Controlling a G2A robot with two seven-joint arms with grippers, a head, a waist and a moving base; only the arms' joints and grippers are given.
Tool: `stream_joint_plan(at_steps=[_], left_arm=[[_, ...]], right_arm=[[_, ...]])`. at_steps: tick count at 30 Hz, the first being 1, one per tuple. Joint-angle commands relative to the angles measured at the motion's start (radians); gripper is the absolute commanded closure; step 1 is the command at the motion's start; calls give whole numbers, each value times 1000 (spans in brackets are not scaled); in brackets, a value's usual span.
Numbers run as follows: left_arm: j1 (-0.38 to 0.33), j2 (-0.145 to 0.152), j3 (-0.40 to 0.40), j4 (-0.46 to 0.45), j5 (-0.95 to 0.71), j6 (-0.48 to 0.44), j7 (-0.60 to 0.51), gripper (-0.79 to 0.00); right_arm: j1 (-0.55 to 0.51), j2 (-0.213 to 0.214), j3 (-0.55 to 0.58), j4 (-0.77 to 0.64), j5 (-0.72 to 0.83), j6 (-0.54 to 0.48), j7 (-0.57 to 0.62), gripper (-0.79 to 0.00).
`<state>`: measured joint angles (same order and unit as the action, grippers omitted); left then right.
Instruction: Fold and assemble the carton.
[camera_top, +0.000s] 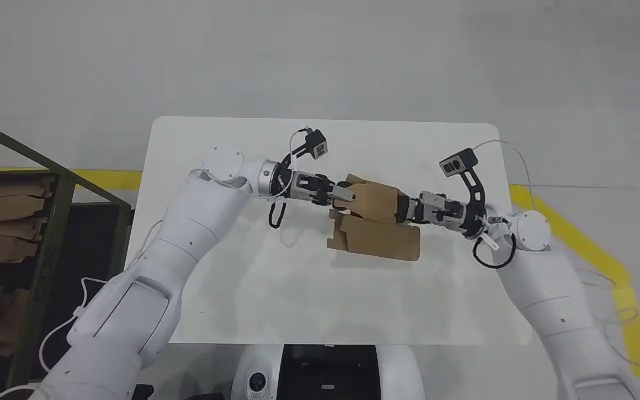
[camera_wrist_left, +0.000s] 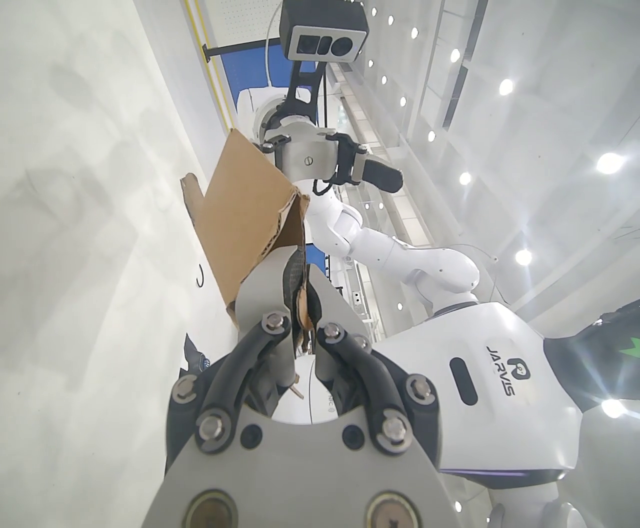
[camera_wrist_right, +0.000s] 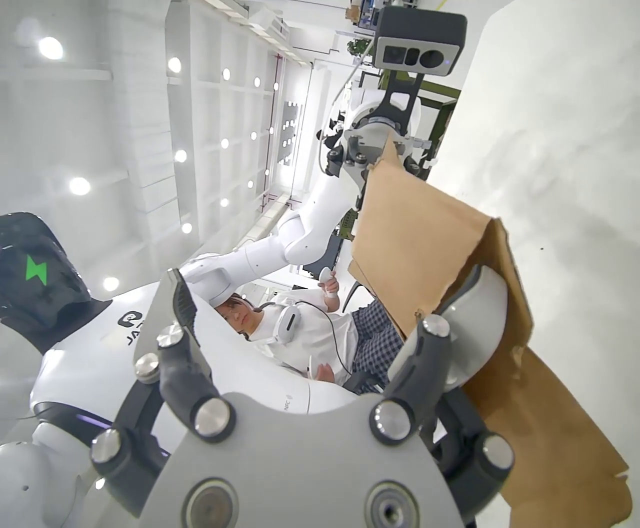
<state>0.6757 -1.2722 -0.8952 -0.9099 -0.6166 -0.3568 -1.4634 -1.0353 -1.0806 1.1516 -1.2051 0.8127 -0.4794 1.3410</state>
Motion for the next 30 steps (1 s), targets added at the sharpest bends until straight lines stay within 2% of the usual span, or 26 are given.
stream_joint_plan(at_steps=[1,6,11,24,30], left_arm=[[0,1,1,-1,1,-1,1,0],[-1,3,3,-2,6,-2,2,0],[-1,4,7,-1,10,-4,4,0],[-9,4,18,7,5,-1,1,0],[-14,2,24,14,1,-1,1,0]], right_arm=[[8,-3,-4,13,16,9,9,-686],[20,-8,-8,28,43,34,34,-517],[26,-12,-8,39,37,52,52,-391],[72,-13,-39,75,-84,46,46,-351],[86,-13,-56,91,-95,44,44,-215]])
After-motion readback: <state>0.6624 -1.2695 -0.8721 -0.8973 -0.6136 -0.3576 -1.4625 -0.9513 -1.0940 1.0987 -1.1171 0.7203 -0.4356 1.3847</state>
